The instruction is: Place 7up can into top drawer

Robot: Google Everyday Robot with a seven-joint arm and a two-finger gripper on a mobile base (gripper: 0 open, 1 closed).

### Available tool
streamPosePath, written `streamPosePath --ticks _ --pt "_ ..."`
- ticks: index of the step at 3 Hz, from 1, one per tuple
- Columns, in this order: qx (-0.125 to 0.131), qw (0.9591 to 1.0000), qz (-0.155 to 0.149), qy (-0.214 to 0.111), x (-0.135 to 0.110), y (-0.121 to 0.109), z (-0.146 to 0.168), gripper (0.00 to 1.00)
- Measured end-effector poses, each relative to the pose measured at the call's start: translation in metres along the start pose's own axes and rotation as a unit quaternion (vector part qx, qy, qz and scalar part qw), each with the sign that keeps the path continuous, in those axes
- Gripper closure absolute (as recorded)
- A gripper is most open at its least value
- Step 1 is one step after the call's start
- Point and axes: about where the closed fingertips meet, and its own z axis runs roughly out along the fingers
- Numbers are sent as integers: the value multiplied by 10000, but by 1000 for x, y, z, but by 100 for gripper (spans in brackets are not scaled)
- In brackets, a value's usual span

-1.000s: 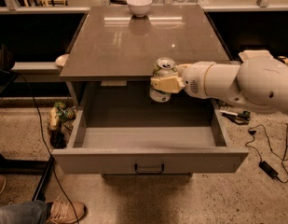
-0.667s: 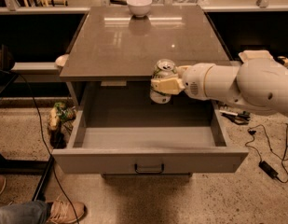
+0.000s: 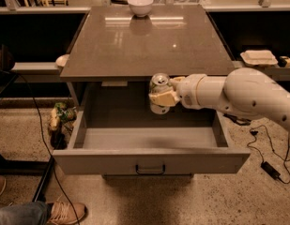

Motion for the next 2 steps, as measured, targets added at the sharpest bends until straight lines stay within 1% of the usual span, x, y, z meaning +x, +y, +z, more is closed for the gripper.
streamPosePath --ticks 1,2 --pt "-93 9993 -236 264 31 0 19 100" --pt "-186 9984 -309 441 56 0 33 100"
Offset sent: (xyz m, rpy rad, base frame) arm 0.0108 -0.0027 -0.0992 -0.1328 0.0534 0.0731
